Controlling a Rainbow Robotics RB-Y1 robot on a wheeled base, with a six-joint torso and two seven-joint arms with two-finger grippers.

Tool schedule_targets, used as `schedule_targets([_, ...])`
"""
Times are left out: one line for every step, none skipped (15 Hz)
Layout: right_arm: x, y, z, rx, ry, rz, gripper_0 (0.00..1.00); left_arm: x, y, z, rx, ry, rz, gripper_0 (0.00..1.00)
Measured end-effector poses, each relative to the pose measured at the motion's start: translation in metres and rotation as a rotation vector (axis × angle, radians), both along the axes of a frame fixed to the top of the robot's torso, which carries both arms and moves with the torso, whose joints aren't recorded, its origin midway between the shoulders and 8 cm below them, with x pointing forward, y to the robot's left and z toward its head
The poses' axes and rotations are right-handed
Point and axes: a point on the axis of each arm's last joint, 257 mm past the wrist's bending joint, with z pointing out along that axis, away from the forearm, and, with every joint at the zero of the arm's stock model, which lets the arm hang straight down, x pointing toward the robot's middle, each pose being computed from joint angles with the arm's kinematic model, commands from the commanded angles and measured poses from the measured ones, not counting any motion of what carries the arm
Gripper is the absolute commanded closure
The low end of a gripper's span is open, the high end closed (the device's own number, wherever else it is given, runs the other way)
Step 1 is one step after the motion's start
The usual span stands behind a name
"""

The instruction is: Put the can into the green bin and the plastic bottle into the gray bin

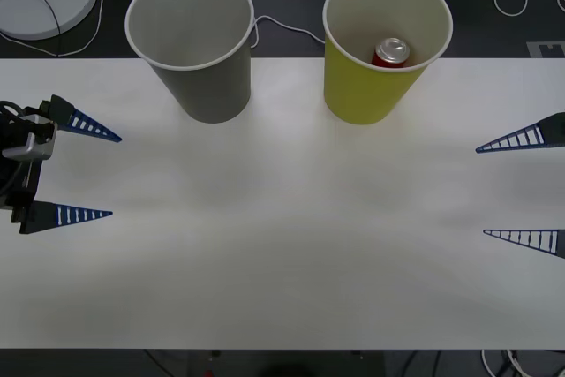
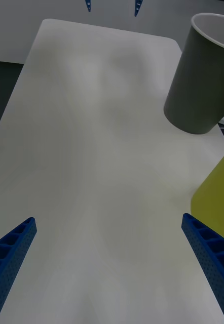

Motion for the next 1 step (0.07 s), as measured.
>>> schedule_targets([0.0000,0.0000,0.0000,0.000,0.000,0.000,0.00,0.0000,0.0000,0.0000,0.000,0.000,0.000,0.00])
